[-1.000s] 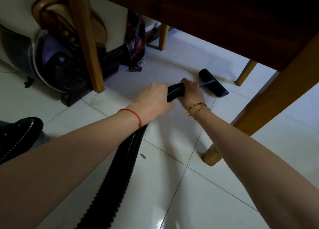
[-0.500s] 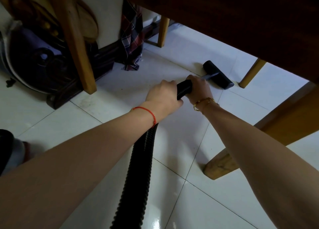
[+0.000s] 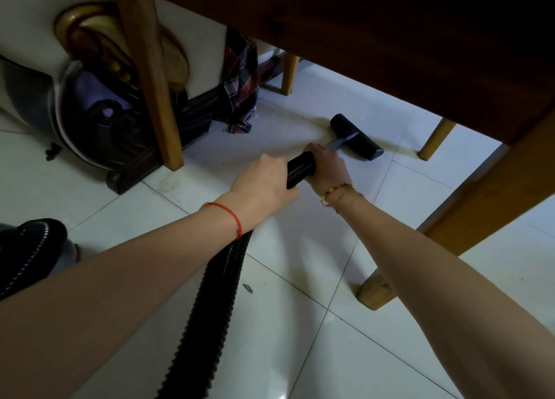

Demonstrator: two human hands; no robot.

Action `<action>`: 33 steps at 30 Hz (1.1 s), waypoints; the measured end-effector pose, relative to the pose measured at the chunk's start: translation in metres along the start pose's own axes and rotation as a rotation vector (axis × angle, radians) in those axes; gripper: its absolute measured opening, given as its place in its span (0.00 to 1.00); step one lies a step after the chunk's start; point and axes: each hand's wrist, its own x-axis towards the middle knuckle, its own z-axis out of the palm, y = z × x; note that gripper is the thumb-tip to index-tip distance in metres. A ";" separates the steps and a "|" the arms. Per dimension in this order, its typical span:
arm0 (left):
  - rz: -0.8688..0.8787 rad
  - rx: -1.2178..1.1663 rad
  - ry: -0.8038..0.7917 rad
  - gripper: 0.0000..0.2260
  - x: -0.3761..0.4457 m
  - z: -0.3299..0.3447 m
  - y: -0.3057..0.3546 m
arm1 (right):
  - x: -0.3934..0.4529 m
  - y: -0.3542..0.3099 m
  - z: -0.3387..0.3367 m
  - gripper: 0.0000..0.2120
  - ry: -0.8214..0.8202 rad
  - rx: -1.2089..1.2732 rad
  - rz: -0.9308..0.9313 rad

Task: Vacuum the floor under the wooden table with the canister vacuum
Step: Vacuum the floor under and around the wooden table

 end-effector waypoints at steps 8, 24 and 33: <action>-0.046 -0.006 0.005 0.12 -0.047 -0.021 -0.024 | -0.030 -0.046 -0.002 0.12 -0.041 0.052 -0.105; -0.102 0.025 0.014 0.14 -0.138 -0.093 -0.079 | -0.076 -0.157 -0.006 0.12 -0.053 0.029 -0.201; -0.155 -0.004 0.008 0.09 -0.171 -0.130 -0.107 | -0.084 -0.211 -0.010 0.12 -0.079 0.048 -0.258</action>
